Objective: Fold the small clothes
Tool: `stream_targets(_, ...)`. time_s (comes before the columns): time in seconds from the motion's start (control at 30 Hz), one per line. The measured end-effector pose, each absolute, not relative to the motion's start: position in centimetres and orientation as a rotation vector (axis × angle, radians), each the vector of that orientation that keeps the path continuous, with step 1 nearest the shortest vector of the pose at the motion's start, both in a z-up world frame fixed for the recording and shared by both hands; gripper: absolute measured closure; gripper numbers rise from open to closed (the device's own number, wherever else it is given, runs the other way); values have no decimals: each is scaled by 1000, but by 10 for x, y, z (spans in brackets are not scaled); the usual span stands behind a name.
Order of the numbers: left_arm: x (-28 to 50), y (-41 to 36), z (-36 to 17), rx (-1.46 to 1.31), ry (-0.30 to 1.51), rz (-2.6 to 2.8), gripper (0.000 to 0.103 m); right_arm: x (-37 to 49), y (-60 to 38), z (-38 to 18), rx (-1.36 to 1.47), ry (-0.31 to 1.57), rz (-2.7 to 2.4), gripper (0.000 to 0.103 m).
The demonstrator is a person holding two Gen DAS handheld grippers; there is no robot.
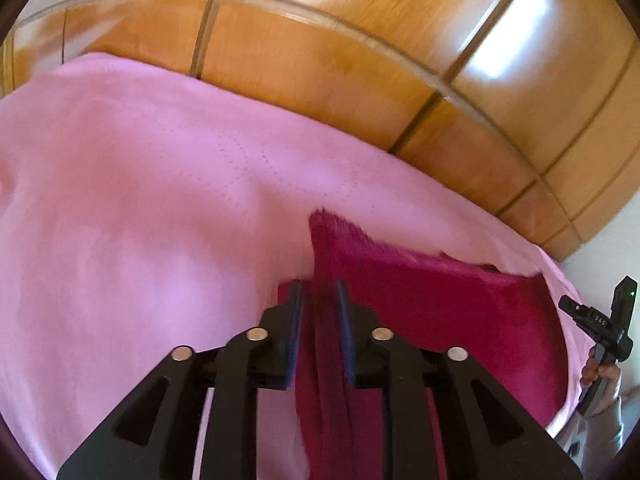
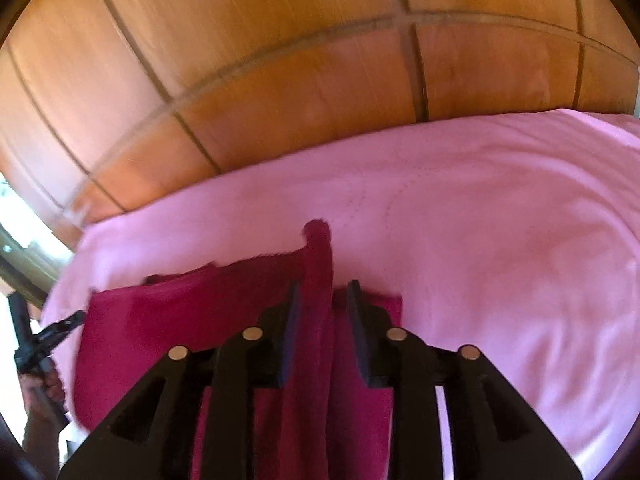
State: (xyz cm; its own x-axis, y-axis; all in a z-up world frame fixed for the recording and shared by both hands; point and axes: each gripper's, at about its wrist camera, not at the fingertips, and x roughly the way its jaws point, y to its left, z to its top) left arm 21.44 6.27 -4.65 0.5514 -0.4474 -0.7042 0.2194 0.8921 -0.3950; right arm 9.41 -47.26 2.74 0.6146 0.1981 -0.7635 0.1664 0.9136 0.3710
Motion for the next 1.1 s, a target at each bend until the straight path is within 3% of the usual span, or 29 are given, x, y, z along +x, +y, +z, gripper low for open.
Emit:
stream_targets(0.07, 191, 75, -47, -285, 897, -428, 67, 64, -476, 33, 447, 908, 51, 72)
stream_targets(0.13, 159, 88, -49, -311, 890, -467, 59, 34, -474, 34, 468, 915, 76, 68)
stream_targets(0.27, 115, 102, -60, -362, 899, -538, 50, -20, -465, 29, 494, 950, 117, 50)
stream_targets(0.43, 78, 90, -83, -352, 945, -591, 50, -40, -442, 2, 503, 1017, 137, 54)
stream_targets(0.47, 76, 88, -86, -355, 950, -590, 53, -36, -437, -3, 492, 1032, 137, 74)
stream_targets(0.5, 75, 86, -90, -352, 962, -592, 64, -34, -434, -3, 457, 1040, 112, 89)
stream_targets(0.53, 74, 84, -92, -329, 971, -588, 89, -33, -434, 0, 449, 1035, 102, 94)
stream_targets(0.6, 74, 83, -90, -304, 963, -561, 95, -40, -441, 16, 453, 977, 92, 96)
stream_targets(0.7, 74, 82, -92, -275, 965, -539, 95, -50, -450, 22, 426, 957, 53, 96)
stream_targets(0.83, 78, 83, -100, -300, 982, -540, 95, -46, -451, -35, 443, 1072, 9, 96)
stream_targets(0.93, 71, 89, -93, -302, 968, -552, 94, -52, -452, -28, 477, 1032, 17, 95)
stream_targets(1.0, 67, 98, -92, -326, 964, -558, 89, -55, -450, -23, 436, 1040, 9, 91)
stream_targets(1.1, 56, 116, -96, -397, 956, -533, 73, -56, -441, -9, 385, 1011, -9, 77)
